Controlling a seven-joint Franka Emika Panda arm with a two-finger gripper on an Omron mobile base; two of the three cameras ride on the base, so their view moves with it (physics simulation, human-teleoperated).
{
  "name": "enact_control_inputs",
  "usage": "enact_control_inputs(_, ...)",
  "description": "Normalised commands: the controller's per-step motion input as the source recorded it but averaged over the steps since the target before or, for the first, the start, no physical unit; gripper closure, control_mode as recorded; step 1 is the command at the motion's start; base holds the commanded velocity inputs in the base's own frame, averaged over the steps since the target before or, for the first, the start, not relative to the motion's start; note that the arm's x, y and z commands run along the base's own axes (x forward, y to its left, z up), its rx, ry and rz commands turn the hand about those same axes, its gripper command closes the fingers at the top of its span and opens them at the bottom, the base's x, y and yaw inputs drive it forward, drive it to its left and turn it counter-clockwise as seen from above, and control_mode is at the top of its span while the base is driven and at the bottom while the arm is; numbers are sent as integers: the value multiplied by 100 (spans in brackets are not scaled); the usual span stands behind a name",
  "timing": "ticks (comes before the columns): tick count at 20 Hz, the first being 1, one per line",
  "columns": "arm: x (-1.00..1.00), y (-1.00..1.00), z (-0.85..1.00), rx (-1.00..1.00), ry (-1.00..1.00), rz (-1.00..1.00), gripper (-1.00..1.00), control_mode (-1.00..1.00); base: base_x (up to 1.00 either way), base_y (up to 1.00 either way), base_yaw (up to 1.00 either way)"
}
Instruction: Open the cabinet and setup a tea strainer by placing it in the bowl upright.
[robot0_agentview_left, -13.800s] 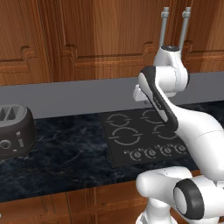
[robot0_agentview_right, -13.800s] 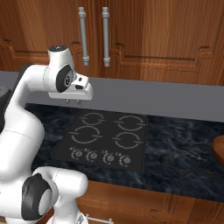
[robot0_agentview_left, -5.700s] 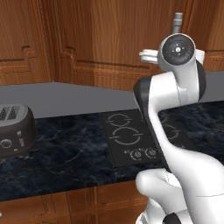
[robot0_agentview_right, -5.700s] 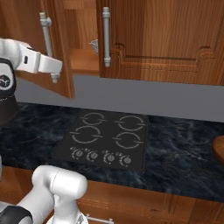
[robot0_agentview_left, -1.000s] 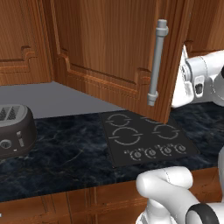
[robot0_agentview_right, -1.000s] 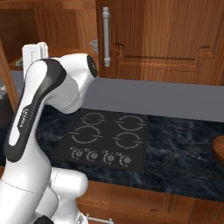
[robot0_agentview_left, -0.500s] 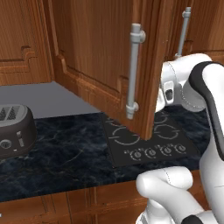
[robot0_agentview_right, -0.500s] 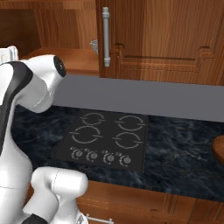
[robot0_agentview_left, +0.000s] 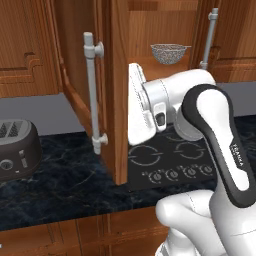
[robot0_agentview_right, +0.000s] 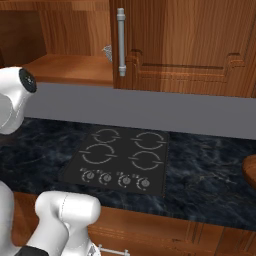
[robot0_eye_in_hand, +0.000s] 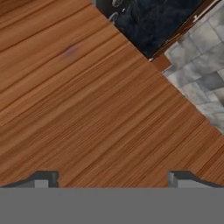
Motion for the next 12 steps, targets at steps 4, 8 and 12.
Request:
enact_control_inputs(4,0,22,0,0,8,0,-100,-100,0,0,0)
enact_control_inputs(8,0,0,-7,-1,3,0,-100,-100,0,0,0)
enact_control_inputs(12,0,1,-11,0,5,0,-100,-100,0,0,0)
